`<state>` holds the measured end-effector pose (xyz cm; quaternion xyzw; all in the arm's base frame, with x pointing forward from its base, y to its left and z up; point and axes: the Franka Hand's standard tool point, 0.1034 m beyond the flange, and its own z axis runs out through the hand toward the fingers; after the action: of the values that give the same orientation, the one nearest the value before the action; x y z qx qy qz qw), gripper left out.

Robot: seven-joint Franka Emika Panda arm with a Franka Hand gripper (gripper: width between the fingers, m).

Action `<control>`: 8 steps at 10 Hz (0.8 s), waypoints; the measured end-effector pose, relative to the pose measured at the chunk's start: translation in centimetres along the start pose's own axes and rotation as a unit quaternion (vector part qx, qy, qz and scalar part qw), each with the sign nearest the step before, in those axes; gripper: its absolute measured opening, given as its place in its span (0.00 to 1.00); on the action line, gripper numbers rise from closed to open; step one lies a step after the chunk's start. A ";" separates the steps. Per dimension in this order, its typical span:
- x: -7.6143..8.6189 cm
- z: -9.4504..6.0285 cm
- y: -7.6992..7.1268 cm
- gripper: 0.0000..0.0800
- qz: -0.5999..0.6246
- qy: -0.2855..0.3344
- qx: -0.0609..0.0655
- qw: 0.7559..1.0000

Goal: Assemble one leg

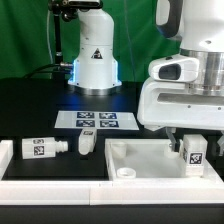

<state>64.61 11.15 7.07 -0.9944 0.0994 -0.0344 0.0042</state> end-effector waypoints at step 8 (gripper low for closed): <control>-0.3 0.0 0.5 0.36 0.352 -0.020 -0.007 0.936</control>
Offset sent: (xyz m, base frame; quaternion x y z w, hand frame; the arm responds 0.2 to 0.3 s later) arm 0.0000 0.0000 0.0000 0.0000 0.0000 0.1296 0.9916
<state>64.17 10.73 7.02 -0.8964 0.4431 -0.0105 0.0111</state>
